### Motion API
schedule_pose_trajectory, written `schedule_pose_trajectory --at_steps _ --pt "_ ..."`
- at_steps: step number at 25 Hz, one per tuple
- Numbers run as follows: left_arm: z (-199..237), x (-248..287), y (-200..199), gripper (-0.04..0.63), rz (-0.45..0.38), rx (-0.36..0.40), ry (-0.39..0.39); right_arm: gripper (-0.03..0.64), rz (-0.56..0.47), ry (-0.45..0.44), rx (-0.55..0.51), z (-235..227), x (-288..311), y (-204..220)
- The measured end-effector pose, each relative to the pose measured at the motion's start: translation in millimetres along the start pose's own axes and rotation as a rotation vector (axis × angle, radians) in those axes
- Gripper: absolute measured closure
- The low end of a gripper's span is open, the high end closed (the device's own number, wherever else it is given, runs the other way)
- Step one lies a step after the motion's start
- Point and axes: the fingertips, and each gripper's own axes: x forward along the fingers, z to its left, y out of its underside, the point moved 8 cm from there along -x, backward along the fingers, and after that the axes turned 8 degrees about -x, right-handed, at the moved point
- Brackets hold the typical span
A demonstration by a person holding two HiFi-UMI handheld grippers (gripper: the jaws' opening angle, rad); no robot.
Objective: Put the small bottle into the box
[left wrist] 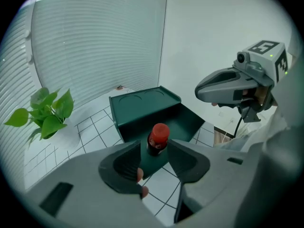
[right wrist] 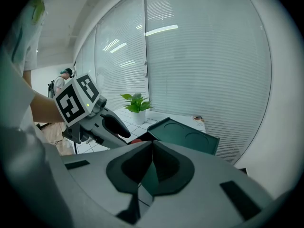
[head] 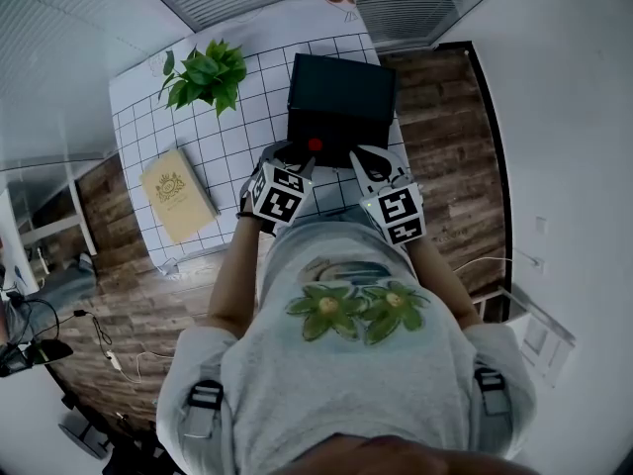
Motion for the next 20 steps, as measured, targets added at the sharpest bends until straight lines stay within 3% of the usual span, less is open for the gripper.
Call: schedule_pose_trajectory --at_steps 5,8,11,16,20 --pt "0 -12 -6 0.438 -0.075 -0.046 -0.023 0.609 0.000 -0.012 -0.012 1 2 -1" --pt "2 -19 -10 0.540 -0.118 -0.073 -0.052 0.609 -0.001 -0.017 -0.017 2 2 -2" --pt "3 -24 -12 0.582 -0.143 -0.086 -0.063 0.609 -0.011 -0.029 -0.022 2 1 -4" --pt "1 -42 -23 0.588 -0.212 -0.177 -0.019 0.609 -0.043 -0.087 0.006 4 -2 -8" --pt "-2 -48 -30 0.588 -0.236 -0.173 -0.009 0.609 -0.039 -0.101 -0.003 7 -3 -9"
